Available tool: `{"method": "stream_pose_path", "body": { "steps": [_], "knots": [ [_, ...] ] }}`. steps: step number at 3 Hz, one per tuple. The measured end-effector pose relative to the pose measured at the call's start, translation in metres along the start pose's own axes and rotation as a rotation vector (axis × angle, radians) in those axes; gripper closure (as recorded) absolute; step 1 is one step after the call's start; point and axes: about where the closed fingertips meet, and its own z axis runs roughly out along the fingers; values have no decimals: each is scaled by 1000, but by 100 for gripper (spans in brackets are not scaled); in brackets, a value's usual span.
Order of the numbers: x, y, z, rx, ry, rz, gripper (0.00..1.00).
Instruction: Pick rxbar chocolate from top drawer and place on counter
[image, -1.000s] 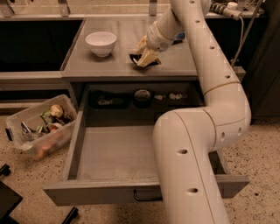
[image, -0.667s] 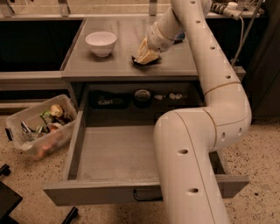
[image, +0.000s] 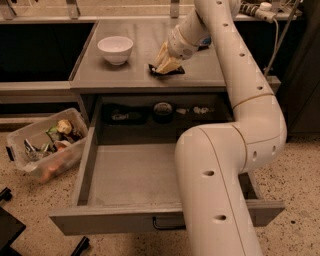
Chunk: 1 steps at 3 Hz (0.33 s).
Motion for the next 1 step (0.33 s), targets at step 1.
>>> {"method": "stream_pose_path", "body": {
  "steps": [1],
  "knots": [
    [0, 0, 0, 0, 0, 0, 11]
  ]
}}
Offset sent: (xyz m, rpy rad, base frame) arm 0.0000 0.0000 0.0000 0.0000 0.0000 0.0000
